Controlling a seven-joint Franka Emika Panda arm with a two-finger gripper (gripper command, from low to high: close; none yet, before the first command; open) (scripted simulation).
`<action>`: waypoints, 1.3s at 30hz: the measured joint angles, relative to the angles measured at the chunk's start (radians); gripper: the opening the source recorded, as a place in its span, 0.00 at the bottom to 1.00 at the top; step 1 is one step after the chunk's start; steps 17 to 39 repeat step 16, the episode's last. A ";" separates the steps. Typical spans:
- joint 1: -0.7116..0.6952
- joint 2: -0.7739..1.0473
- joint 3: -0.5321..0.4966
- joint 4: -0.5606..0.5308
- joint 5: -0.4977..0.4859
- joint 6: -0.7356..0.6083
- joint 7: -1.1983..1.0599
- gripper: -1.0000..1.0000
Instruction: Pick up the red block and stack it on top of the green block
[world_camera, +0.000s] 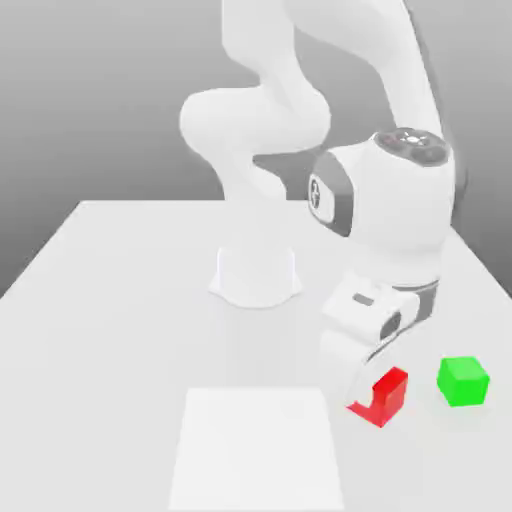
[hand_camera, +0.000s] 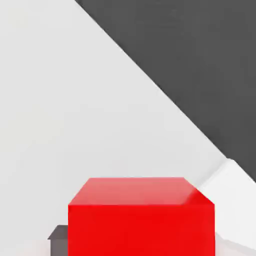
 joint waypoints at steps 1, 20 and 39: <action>0.028 -0.009 0.018 -0.006 0.002 -0.003 -0.044 0.00; 0.270 0.111 0.033 -0.036 -0.119 0.140 -0.257 1.00; 0.270 0.111 0.033 -0.036 -0.119 0.140 -0.257 1.00</action>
